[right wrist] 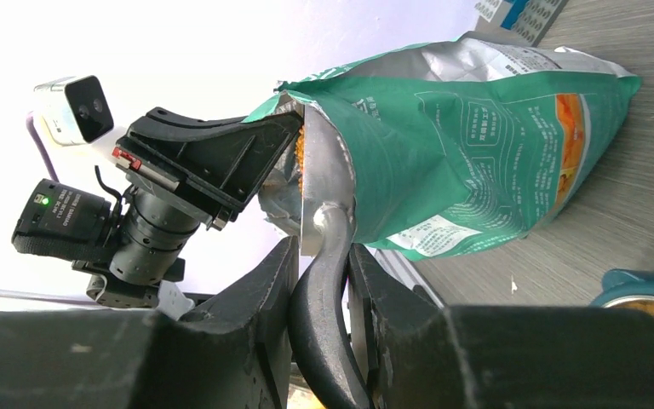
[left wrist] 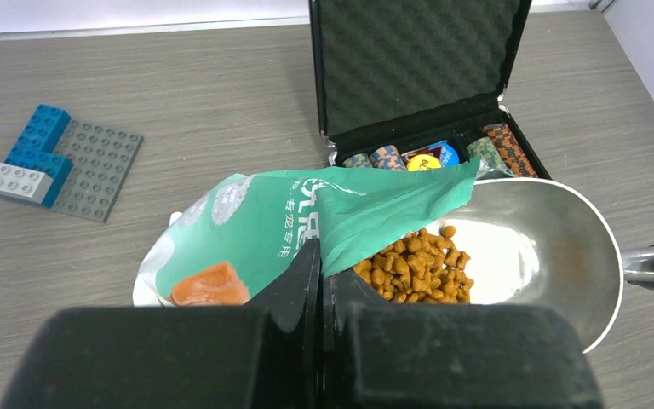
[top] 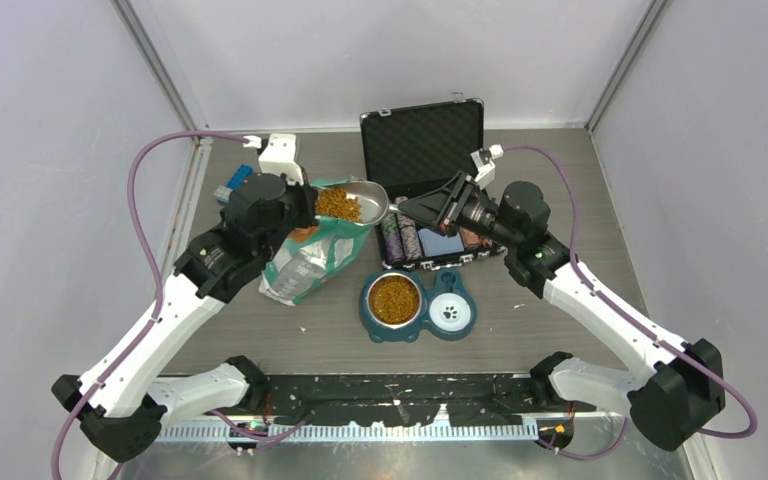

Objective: Serve the pet food

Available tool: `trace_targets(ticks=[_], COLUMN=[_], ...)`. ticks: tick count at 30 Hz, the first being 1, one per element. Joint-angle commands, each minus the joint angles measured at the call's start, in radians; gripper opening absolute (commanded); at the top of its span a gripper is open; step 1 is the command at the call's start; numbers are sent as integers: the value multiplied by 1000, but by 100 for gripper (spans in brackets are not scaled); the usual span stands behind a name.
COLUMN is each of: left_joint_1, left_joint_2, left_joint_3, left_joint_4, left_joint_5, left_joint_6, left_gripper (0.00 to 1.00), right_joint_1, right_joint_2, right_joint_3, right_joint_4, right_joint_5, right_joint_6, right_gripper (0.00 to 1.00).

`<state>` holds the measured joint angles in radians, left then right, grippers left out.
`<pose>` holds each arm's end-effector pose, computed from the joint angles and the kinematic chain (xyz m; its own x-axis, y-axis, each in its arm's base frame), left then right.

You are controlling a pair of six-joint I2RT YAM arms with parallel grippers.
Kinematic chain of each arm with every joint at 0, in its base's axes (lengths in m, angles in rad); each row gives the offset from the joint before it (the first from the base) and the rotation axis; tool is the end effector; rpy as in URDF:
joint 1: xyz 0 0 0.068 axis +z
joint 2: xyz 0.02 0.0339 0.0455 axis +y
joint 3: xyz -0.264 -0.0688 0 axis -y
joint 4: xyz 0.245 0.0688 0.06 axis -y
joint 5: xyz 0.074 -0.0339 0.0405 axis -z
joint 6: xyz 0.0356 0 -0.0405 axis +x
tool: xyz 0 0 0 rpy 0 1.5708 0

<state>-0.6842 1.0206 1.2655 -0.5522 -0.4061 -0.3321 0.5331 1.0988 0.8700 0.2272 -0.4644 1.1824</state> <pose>0.1692 -0.1198 0.4239 -0.3158 -0.1289 -0.9400 0.1967 0.9603 -0.1978 0.2141 0.1449 0.3513 -0.7781 0.5017 -0.3780 -0.3169 0.2062 0.9258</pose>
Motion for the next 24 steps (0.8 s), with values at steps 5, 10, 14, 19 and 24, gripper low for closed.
trace_targets(ticks=[5, 10, 14, 19, 24], left_joint_1=[5, 6, 6, 6, 6], left_joint_2=[-14, -13, -18, -23, -25], left_joint_3=[32, 35, 33, 30, 28], left_joint_4=[43, 44, 43, 45, 45], left_joint_5=[-27, -24, -23, -20, -19], left_joint_6=[8, 8, 8, 7, 8], left_gripper=[0, 0, 0, 0, 0], right_joint_1=[-19, -21, -22, -22, -22], right_joint_2=[42, 66, 99, 142, 178], right_joint_3=[-72, -147, -204, -248, -273], right_joint_4=[307, 426, 559, 657, 744], right_joint_5=[24, 14, 3, 0, -21], right_joint_6=[137, 201, 251, 285, 292], right_gripper=[5, 5, 5, 5, 5])
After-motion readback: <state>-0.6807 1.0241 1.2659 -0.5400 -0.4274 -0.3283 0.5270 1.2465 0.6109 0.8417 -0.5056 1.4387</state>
